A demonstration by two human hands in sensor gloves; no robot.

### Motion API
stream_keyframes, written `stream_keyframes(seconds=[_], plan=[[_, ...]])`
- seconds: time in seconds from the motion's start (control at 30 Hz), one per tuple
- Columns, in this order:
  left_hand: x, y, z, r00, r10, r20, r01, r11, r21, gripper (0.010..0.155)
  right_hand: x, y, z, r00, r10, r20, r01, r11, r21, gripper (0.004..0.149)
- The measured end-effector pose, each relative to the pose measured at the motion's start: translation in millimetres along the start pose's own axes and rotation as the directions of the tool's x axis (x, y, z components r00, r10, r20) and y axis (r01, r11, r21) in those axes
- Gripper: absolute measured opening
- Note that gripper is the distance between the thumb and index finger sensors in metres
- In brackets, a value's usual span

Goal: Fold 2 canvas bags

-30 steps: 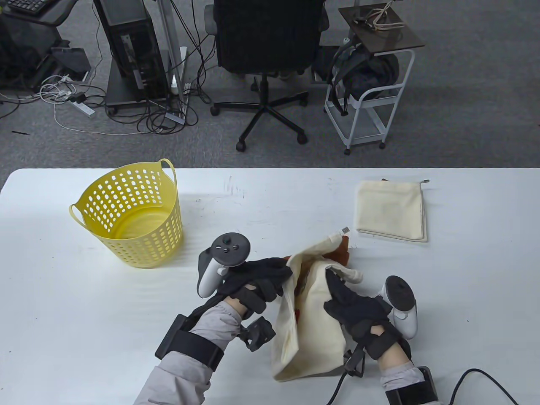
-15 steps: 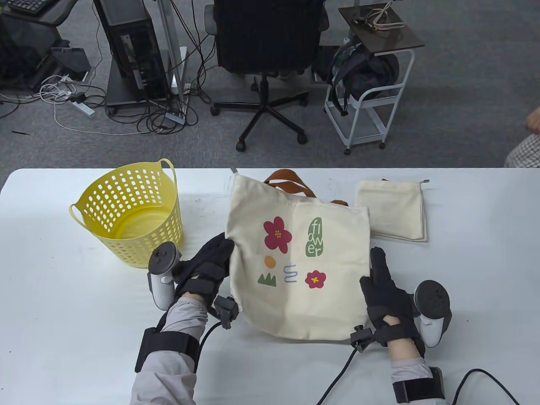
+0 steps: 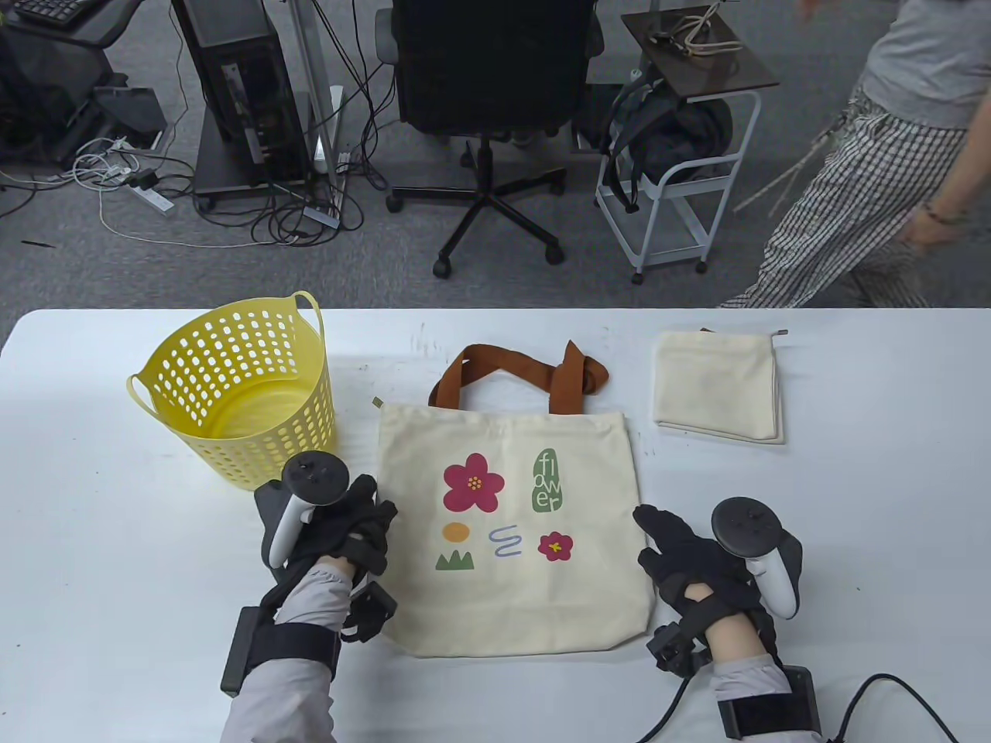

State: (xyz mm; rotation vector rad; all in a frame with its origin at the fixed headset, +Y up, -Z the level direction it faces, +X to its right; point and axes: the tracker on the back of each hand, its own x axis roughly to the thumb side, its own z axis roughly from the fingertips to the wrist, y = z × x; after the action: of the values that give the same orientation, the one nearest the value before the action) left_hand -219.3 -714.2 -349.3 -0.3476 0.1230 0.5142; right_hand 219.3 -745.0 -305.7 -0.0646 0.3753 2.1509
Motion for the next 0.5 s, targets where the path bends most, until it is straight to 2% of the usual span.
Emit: stream_keyframes(seconds=[0.03,0.13,0.2,0.27,0.3,0.33,0.37,0.4,0.5], plan=[[4.4,-1.7,1.6,0.995,-0.090,0.049,0.089,0.996,0.014,0.068,0.2,2.2,-1.2,0.999,0.031,0.005,-0.031,0.999,0.019,0.061],[13.6,-16.1,4.1,0.962,-0.181,0.205,0.187,0.982,-0.012,0.061,-2.4,12.1,-6.3,0.997,0.078,0.013,-0.079,0.988,0.131,0.060],[15.6,-30.5,4.1,0.945,-0.212,0.248,0.240,0.967,-0.087,0.059,-6.4,19.3,-10.1,0.992,0.127,0.001,-0.124,0.966,0.228,0.061],[11.8,-53.7,1.1,0.919,-0.298,0.259,0.350,0.918,-0.187,0.059,-12.6,26.1,-15.0,0.969,0.245,-0.019,-0.230,0.931,0.283,0.061],[9.6,-61.0,0.3,0.908,-0.335,0.252,0.391,0.894,-0.219,0.060,-14.0,27.2,-16.8,0.955,0.295,-0.021,-0.277,0.917,0.288,0.061],[8.1,-65.9,2.9,0.887,-0.380,0.261,0.435,0.878,-0.199,0.063,-13.9,26.4,-17.5,0.939,0.344,-0.032,-0.321,0.903,0.285,0.062],[8.1,-65.7,3.8,0.884,-0.368,0.287,0.418,0.897,-0.140,0.062,-12.5,24.8,-18.0,0.932,0.361,-0.039,-0.340,0.905,0.256,0.061],[7.4,-65.8,4.5,0.897,-0.348,0.274,0.392,0.911,-0.127,0.061,-11.8,23.8,-18.6,0.933,0.359,-0.043,-0.338,0.909,0.244,0.060],[6.0,-65.7,5.7,0.920,-0.322,0.221,0.364,0.913,-0.186,0.062,-12.1,21.0,-19.7,0.937,0.343,-0.066,-0.320,0.919,0.231,0.059]])
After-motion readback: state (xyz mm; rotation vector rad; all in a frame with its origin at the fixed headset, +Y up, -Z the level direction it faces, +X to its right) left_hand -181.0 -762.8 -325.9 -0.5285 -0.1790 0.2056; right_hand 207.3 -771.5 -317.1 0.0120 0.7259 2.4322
